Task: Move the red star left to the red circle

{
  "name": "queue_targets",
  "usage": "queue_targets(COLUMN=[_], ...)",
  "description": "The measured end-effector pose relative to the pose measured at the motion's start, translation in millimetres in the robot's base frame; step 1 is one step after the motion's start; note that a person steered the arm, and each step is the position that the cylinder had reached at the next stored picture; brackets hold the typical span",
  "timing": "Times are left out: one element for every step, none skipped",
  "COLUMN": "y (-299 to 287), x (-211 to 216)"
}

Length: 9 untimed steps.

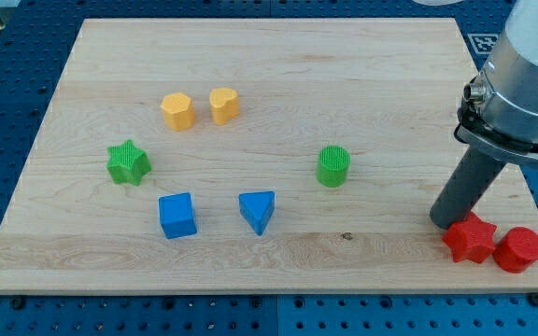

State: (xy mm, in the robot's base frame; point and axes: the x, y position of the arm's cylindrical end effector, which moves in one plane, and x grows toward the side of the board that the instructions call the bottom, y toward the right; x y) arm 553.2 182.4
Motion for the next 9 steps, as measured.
queue_targets(y=[-13,-14,-6,-5,-5,-3,-2,-2,4], x=[4,18,20,20,20,20,20,21,24])
